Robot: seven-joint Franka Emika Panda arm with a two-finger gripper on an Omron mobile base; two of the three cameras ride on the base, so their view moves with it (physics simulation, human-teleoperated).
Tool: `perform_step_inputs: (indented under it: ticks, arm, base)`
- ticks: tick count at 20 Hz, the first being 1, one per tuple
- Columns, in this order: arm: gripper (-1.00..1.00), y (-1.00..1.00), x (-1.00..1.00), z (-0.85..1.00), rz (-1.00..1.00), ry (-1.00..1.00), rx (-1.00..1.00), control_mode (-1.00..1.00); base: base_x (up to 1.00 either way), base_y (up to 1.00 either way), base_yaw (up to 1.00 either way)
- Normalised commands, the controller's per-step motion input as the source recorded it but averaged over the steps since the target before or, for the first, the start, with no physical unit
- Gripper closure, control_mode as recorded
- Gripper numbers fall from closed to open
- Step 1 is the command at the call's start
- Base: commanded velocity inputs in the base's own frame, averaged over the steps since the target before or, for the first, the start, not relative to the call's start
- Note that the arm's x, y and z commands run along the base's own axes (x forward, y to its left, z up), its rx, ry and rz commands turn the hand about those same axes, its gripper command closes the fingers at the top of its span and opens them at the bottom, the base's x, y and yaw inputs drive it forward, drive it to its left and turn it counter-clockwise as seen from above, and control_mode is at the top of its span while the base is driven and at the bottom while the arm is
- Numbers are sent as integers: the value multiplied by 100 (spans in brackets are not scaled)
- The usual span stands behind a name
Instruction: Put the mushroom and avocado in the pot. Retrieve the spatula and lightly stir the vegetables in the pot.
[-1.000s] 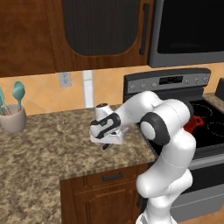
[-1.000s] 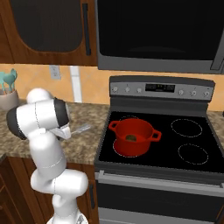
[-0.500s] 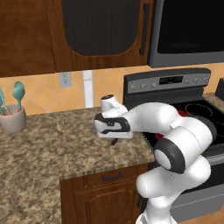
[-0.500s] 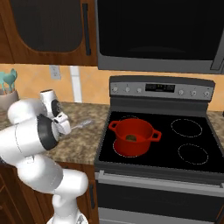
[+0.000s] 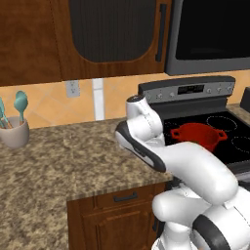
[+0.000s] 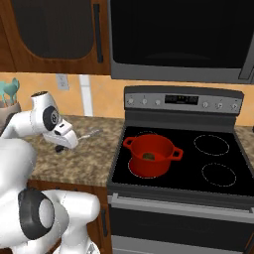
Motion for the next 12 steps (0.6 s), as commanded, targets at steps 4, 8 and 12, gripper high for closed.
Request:
perform_step_inputs:
  ticks: [4,8,12]
  arm:
    - [100,-56,-48,76,27,-17,0,-100]
    - [100,-76,-25,64,35,-19,1,-100]
    - [100,-93,-4,13,30,-1,1,-100]
  base:
    - [0,0,0]
    - [0,0,0]
    - [0,0,0]
